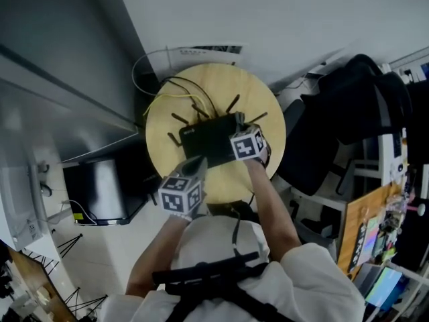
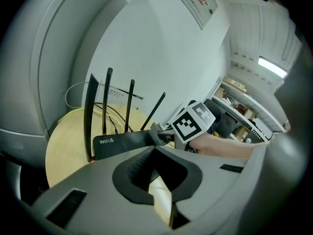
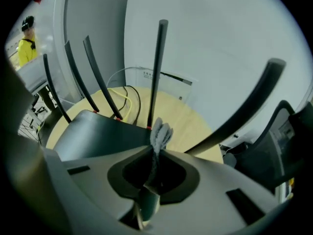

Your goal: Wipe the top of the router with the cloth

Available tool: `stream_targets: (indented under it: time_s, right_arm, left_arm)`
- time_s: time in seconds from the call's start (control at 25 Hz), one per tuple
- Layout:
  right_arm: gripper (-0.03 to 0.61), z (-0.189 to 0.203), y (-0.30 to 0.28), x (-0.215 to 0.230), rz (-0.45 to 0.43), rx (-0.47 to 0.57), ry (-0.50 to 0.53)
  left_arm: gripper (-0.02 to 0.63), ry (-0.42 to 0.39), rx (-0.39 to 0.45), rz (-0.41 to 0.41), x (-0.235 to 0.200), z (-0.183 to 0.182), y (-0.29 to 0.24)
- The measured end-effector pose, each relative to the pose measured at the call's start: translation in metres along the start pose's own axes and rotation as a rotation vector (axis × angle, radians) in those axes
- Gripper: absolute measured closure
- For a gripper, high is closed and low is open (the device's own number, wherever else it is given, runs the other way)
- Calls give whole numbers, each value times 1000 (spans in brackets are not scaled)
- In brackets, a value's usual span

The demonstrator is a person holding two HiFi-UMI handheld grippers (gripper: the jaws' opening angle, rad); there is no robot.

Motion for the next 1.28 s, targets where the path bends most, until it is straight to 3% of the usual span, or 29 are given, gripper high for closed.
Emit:
stream_targets:
  time_s: [0.2,0.32,0.44,0.76,1.08,1.28]
  right_arm:
    - [540,5,-9,6,90,-81,59]
    - [540,3,-14,3,73,-88,65]
    - [540,-1,-16,-13,7,-93,68]
    - [540,-28,-10,-108,-248,-23,115]
    - [540,-42,-5,-171,-348,-6,166]
    - [540,-45,9,-195,-447,14,137]
  left_arm:
    - [617,19,-2,-8,-5,3,3]
    - [617,29,-3,-8,-5,7,7]
    - [617,38,-1,-15,-9,10,10]
    - [617,66,16,-74,-31,18,27]
    - [617,98,39,-108,-45,30,49]
    - [617,113,43,-121,-50,37,59]
Point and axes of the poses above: the fingertips, and each gripper's own axes: y backward along the fingers, x to its right, z out of its underside, the point moved 1 cm from there along y, backward along the fingers, and after that the axes turned 8 degrees about -x, right-handed, at the moved point
